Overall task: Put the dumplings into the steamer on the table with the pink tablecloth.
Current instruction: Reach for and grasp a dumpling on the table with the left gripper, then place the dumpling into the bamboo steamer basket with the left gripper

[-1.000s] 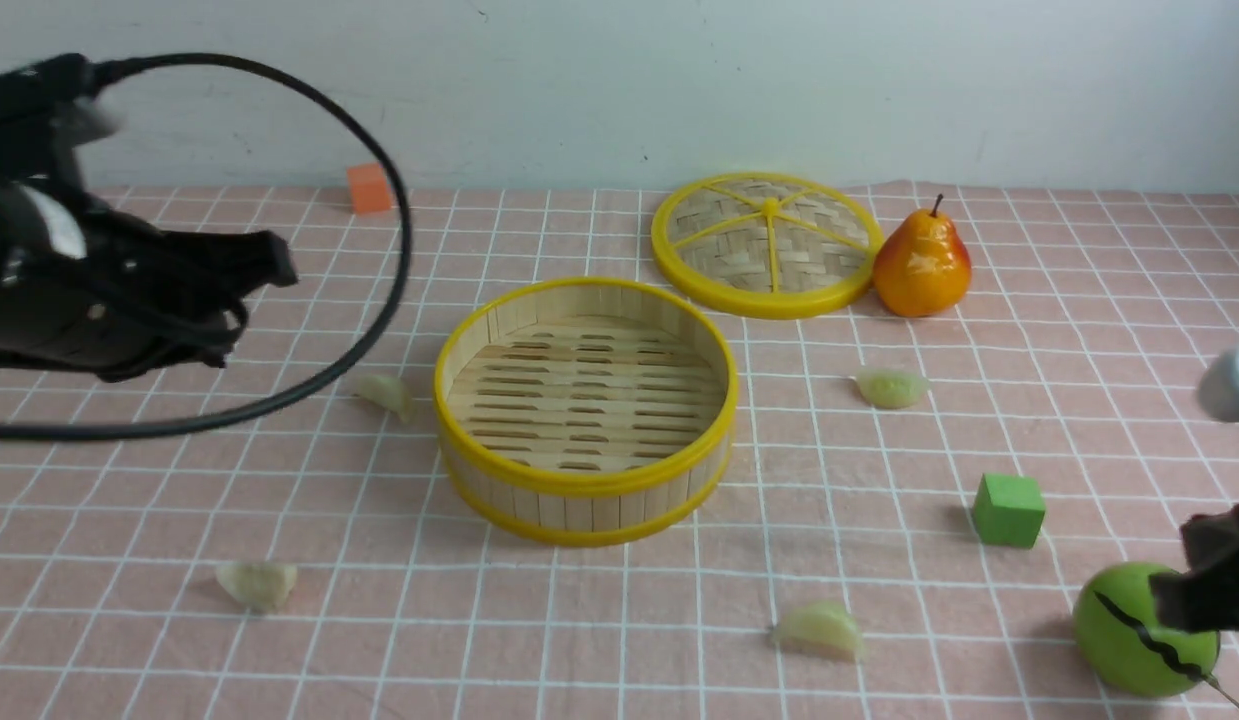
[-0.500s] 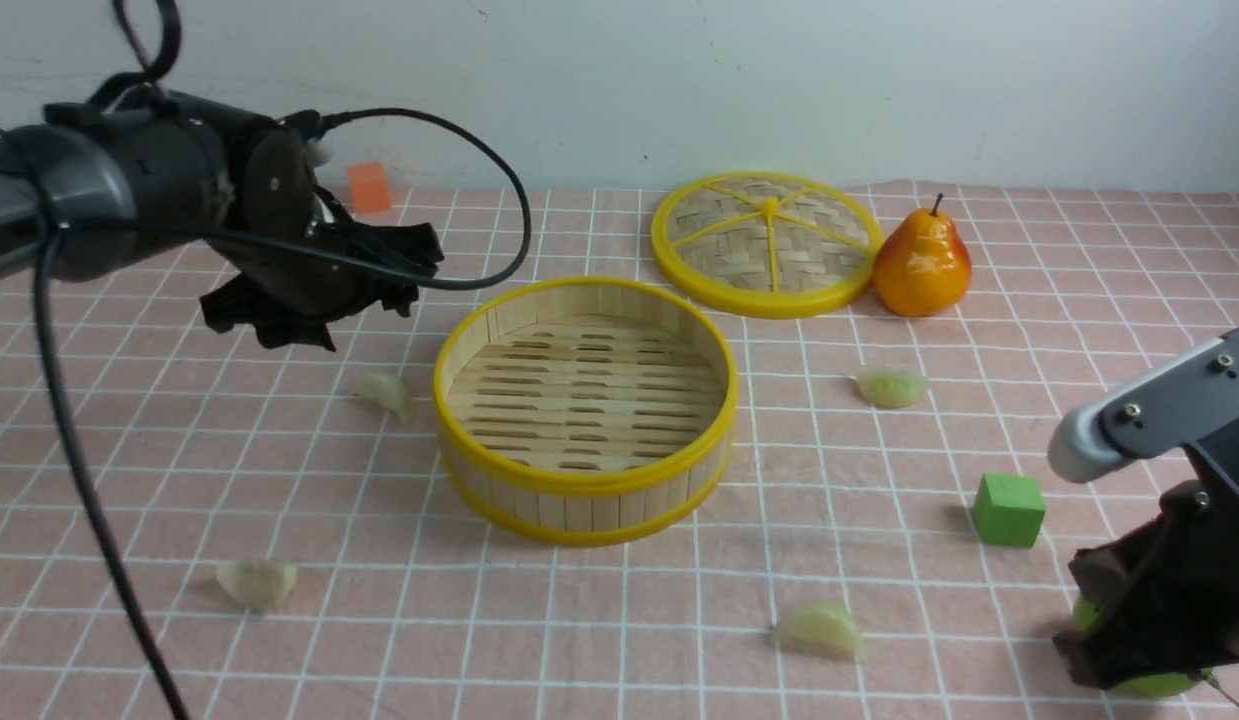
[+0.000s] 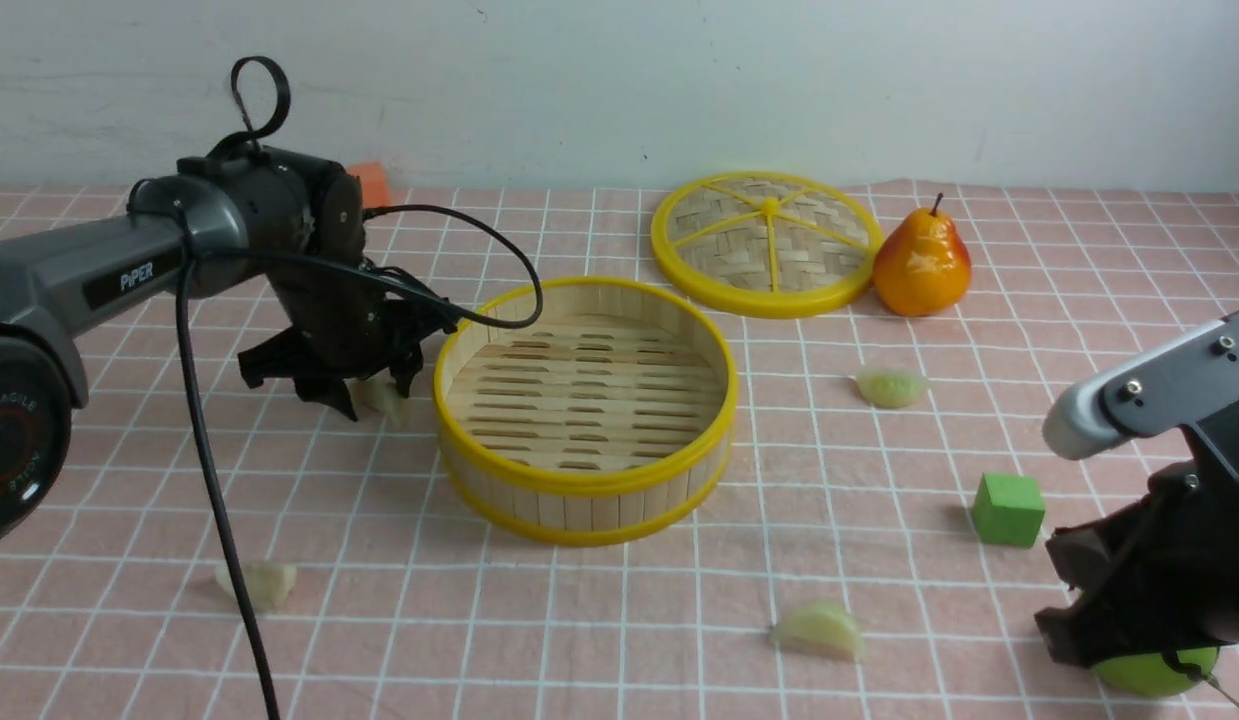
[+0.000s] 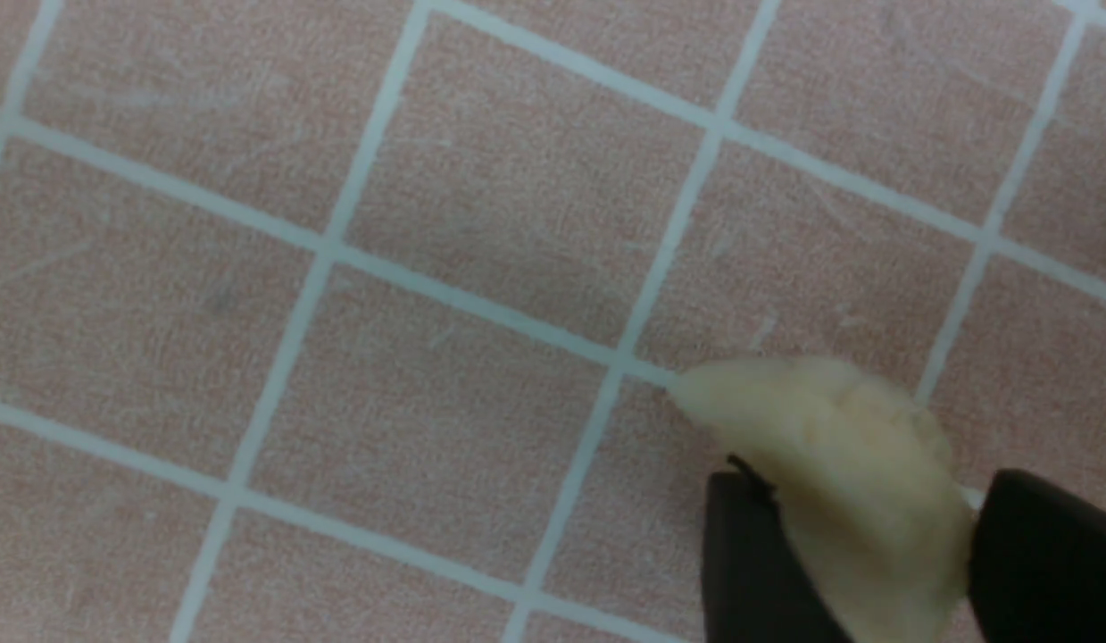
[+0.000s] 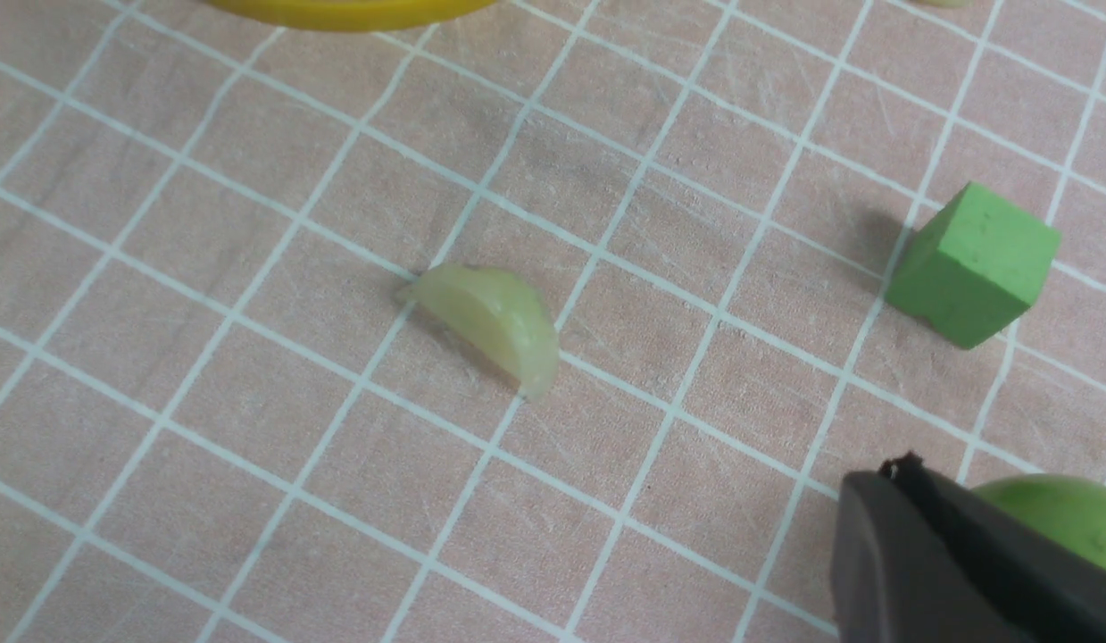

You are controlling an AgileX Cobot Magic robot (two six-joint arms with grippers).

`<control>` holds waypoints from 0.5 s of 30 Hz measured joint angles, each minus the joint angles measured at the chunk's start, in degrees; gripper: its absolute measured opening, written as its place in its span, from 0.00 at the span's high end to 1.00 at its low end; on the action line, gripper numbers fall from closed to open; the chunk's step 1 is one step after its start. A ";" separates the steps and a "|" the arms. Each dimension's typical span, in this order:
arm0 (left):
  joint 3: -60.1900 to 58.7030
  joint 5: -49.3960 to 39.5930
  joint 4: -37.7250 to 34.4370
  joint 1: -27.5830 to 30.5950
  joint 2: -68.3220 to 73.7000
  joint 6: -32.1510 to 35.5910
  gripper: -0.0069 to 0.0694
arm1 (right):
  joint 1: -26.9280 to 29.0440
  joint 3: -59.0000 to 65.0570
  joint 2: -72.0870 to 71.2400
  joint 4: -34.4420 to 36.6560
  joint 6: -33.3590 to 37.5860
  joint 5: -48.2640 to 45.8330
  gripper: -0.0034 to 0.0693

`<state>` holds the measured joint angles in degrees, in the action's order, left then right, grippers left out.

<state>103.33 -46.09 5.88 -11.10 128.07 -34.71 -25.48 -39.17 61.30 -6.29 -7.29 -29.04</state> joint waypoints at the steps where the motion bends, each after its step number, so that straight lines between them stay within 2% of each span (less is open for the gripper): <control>1: 0.06 0.00 -0.22 0.00 0.00 0.61 0.61 | 0.00 0.00 0.00 0.15 0.00 0.00 0.94; 2: 0.07 -0.06 -0.34 0.00 0.00 1.37 0.69 | 0.00 0.00 0.00 0.27 0.00 0.00 0.94; 3: 0.13 -0.06 -0.44 0.00 0.00 1.70 0.70 | 0.00 0.00 0.00 0.26 0.00 0.00 0.94; 9: 0.14 -2.25 -3.08 0.00 -1.48 8.92 0.70 | 0.00 0.00 0.00 0.61 0.00 0.05 0.93; 15: 0.08 -2.38 -10.05 -0.08 -9.68 16.99 0.70 | 0.00 0.00 -0.05 0.61 0.00 0.43 0.93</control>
<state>103.40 -48.47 -4.17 -11.18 118.39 -17.72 -25.48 -39.17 61.25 -5.68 -7.29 -28.60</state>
